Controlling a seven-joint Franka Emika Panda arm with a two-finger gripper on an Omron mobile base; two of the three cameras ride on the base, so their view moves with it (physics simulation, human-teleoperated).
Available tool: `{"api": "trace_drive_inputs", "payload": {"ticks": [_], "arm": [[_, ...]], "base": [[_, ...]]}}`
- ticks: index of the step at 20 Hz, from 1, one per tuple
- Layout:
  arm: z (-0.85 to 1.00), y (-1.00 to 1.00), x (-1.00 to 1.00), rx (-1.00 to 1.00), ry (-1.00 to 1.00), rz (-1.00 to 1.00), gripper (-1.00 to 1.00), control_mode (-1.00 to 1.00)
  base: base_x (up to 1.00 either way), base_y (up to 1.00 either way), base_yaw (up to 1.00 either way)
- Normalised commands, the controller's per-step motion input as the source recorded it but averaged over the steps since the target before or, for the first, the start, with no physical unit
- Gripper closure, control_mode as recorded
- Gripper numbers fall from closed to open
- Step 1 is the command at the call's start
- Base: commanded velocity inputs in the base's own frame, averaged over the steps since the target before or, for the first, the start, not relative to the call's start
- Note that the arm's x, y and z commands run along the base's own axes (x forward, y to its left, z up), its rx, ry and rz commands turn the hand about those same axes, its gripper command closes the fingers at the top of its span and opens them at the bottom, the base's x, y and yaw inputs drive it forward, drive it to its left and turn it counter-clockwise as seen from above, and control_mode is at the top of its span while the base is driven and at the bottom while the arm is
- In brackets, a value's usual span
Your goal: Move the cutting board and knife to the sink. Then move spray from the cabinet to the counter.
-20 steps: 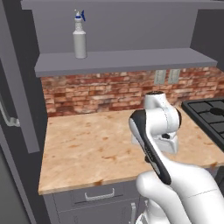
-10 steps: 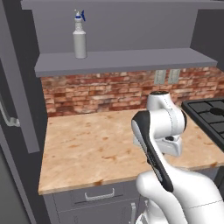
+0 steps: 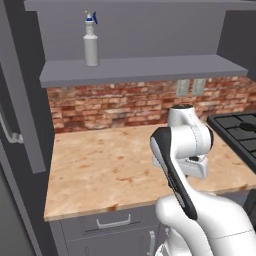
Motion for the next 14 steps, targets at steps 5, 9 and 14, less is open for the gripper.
{"api": "trace_drive_inputs", "payload": {"ticks": [5, 9, 14], "arm": [[0.0, 0.0, 0.0, 0.0, 0.0, 0.0, 1.0, 1.0], [0.0, 0.0, 0.0, 0.0, 0.0, 0.0, 1.0, 1.0], [0.0, 0.0, 0.0, 0.0, 0.0, 0.0, 1.0, 1.0]], "base": [[-0.67, -0.05, -0.04], [-0.8, -0.07, -0.11], [-0.82, -0.07, -0.11]]}}
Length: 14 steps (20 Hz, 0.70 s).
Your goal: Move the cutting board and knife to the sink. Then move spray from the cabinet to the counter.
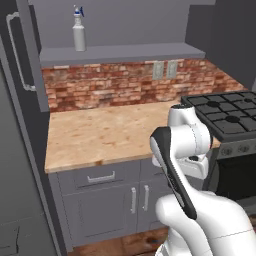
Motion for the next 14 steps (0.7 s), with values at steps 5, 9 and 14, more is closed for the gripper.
{"api": "trace_drive_inputs", "payload": {"ticks": [5, 9, 14], "arm": [[0.0, 0.0, 0.0, 0.0, 0.0, 0.0, 1.0, 1.0], [0.0, 0.0, 0.0, 0.0, 0.0, 0.0, 1.0, 1.0], [0.0, 0.0, 0.0, 0.0, 0.0, 0.0, 1.0, 1.0]], "base": [[-0.79, -0.13, -0.1], [-0.43, -0.37, -0.26], [-0.16, -0.6, -0.24]]}}
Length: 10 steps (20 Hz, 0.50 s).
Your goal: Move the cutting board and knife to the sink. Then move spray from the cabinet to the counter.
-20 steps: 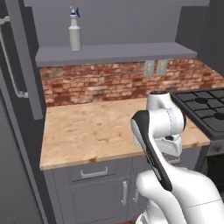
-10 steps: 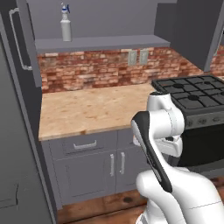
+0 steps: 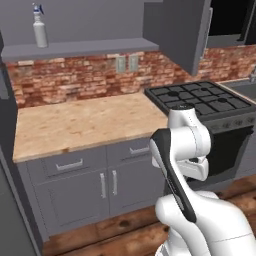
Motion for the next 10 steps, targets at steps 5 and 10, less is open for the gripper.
{"api": "trace_drive_inputs", "payload": {"ticks": [5, 10], "arm": [[0.0, 0.0, 0.0, 0.0, 0.0, 0.0, 1.0, 1.0], [0.0, 0.0, 0.0, 0.0, 0.0, 0.0, 1.0, 1.0]], "base": [[-0.15, -0.61, -0.21], [-0.01, -0.69, -0.15]]}}
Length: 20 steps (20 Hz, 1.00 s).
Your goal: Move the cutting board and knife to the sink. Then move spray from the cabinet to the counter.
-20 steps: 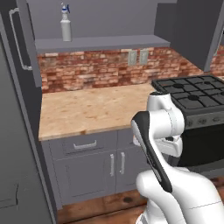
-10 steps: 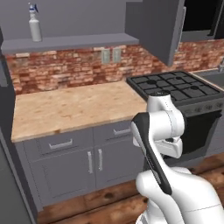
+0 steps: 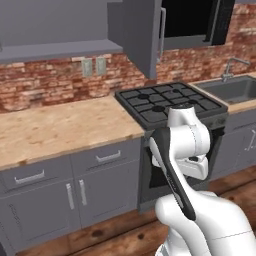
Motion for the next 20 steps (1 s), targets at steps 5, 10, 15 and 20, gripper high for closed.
{"api": "trace_drive_inputs", "payload": {"ticks": [5, 10, 15, 20], "arm": [[0.0, 0.0, 0.0, 0.0, 0.0, 0.0, 1.0, 1.0], [0.0, 0.0, 0.0, 0.0, 0.0, 0.0, 1.0, 1.0], [0.0, 0.0, 0.0, 0.0, 0.0, 0.0, 1.0, 1.0], [0.0, 0.0, 0.0, 0.0, 0.0, 0.0, 1.0, 1.0]], "base": [[0.02, -0.73, -0.08], [0.08, -0.76, -0.02], [0.26, -0.72, 0.0], [0.36, -0.69, 0.0]]}}
